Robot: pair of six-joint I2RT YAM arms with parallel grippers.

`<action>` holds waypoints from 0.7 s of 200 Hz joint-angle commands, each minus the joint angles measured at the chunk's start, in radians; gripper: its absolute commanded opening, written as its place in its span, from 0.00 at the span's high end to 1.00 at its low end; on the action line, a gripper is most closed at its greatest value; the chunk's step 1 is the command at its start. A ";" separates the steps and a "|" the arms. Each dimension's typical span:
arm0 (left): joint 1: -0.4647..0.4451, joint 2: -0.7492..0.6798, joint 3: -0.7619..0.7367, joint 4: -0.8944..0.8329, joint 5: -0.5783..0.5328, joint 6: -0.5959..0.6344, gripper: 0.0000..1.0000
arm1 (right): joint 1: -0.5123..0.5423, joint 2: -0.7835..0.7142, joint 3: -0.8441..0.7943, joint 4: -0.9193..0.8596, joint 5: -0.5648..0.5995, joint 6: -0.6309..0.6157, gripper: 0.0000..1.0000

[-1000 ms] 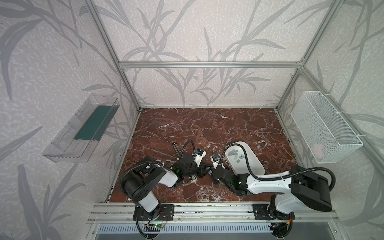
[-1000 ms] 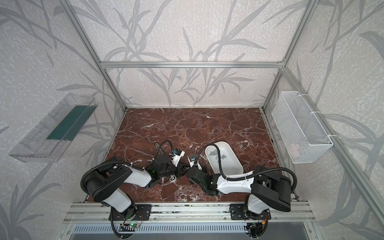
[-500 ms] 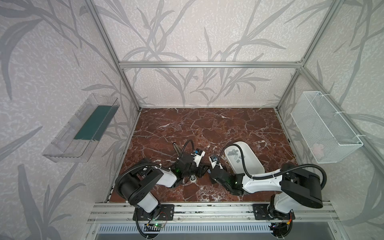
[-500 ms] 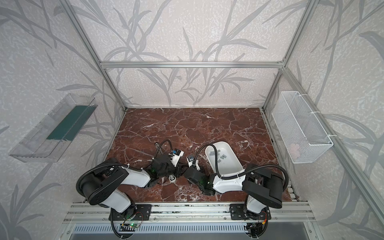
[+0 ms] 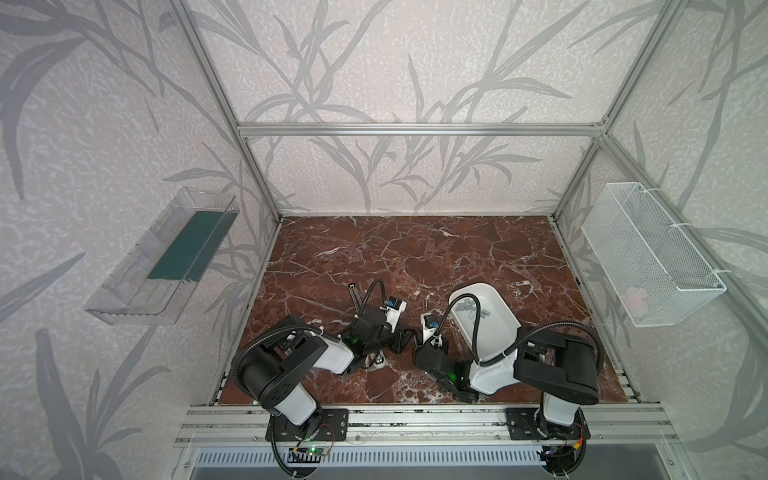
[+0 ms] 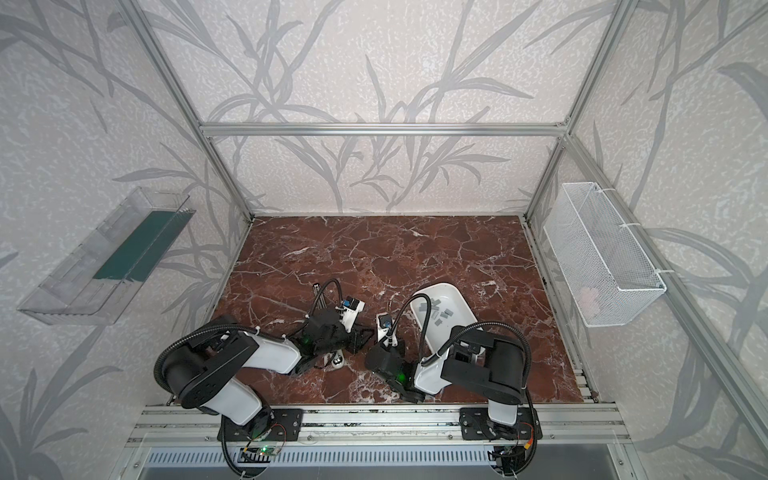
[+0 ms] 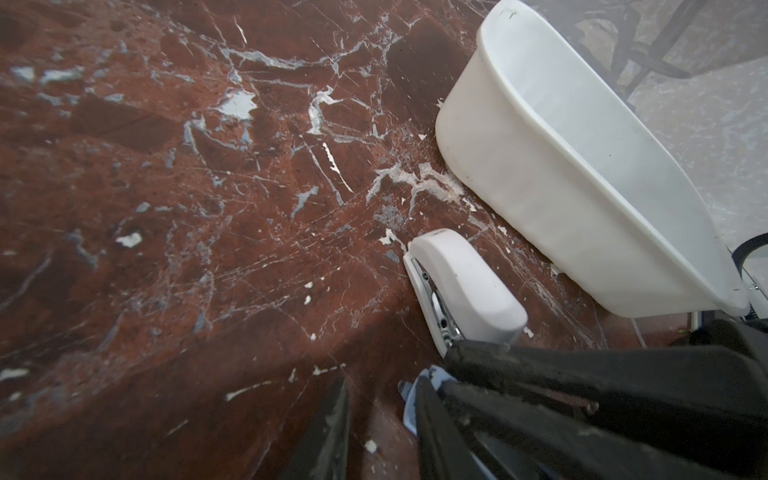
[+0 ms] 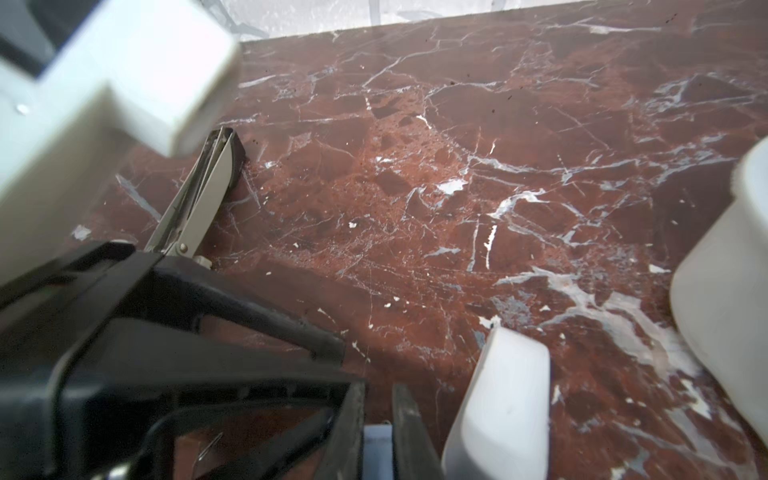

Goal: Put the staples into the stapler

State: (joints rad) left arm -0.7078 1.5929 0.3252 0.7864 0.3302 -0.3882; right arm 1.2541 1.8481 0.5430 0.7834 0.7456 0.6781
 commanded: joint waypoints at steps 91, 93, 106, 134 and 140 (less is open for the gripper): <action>-0.004 -0.358 0.224 -0.520 -0.145 0.095 0.55 | -0.042 -0.223 0.160 -0.589 -0.128 -0.124 0.60; 0.000 -0.369 0.223 -0.529 -0.151 0.091 0.55 | -0.042 -0.228 0.165 -0.593 -0.128 -0.128 0.59; 0.026 -0.455 0.206 -0.591 -0.232 0.038 0.53 | -0.043 -0.263 0.186 -0.605 -0.133 -0.162 0.57; 0.118 -0.679 0.118 -0.717 -0.359 -0.057 0.44 | -0.042 -0.318 0.245 -0.677 -0.177 -0.216 0.47; 0.148 -0.731 0.092 -0.741 -0.368 -0.080 0.43 | -0.041 -0.320 0.257 -0.683 -0.190 -0.225 0.46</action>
State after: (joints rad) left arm -0.6350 1.0084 0.4957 0.2222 0.0982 -0.3737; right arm 1.2087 1.5612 0.7525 0.2123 0.5987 0.5282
